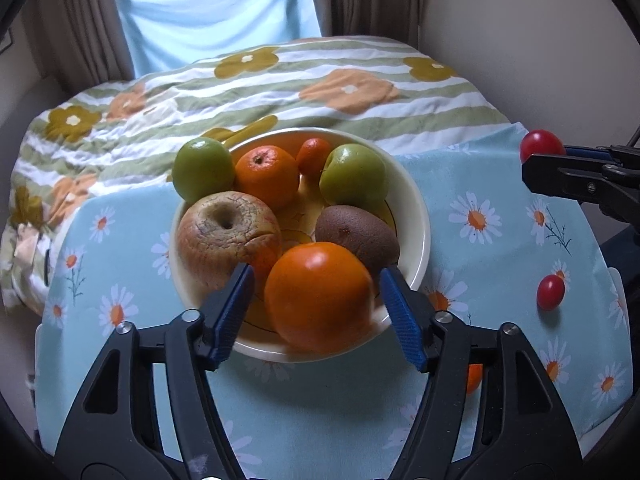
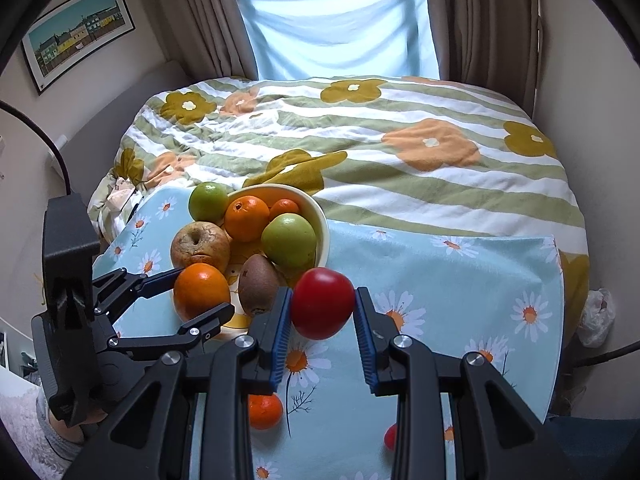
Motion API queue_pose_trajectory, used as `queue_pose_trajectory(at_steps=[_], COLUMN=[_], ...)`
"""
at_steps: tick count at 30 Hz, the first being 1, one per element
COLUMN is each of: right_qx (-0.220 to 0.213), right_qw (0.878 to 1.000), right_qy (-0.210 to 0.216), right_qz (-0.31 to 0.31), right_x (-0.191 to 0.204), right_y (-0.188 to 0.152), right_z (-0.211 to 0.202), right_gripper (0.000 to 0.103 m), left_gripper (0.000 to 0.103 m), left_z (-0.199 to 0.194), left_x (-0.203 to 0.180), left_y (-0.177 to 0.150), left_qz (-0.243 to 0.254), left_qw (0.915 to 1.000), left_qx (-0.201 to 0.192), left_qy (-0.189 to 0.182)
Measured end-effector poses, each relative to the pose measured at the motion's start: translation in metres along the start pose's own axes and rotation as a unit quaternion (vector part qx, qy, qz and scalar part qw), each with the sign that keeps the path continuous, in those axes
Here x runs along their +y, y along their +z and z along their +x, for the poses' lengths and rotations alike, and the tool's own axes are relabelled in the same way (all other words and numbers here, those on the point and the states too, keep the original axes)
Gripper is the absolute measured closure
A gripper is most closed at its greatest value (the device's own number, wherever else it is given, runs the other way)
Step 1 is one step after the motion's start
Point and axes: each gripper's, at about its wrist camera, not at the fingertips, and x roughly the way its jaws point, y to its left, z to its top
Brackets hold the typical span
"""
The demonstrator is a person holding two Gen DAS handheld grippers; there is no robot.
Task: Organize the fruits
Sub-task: 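Carry the orange into the bowl and open the left tool while the right tool carries the tomato, then lower the red tomato into the bowl and open the right tool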
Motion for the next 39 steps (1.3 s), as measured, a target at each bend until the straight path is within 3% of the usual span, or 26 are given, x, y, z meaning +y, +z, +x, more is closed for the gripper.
queue_pose_trajectory(at_steps=[1, 3, 14, 28, 39], right_qx=[0.0, -0.002, 0.001, 0.029, 0.049], right_qw=[1.0, 1.0, 0.999, 0.994, 0.991], right_qy=[0.001, 0.004, 0.03, 0.071, 0.075], right_qz=[0.0, -0.001, -0.027, -0.08, -0.095], right_x=[0.0, 0.0, 0.02, 0.067, 0.079], right_y=[0.0, 0.002, 0.016, 0.031, 0.033], right_z=[0.0, 0.0, 0.005, 0.055, 0.094], right_gripper=[0.074, 0.075, 0.075, 0.075, 0.075], left_gripper=[0.0, 0.0, 0.0, 0.0, 0.0], left_z=[-0.005, -0.016, -0.047, -0.059, -0.055], left_x=[0.001, 0.005, 0.04, 0.087, 0.105], left_y=[0.002, 0.004, 0.008, -0.019, -0.043], left_qz=[-0.002, -0.008, -0.045, -0.097, -0.129], left_qw=[0.9999, 0.9995, 0.998, 0.9943, 0.9906], left_qx=[-0.01, -0.032, -0.045, -0.03, -0.014], left_qy=[0.002, -0.001, 0.006, 0.033, 0.043])
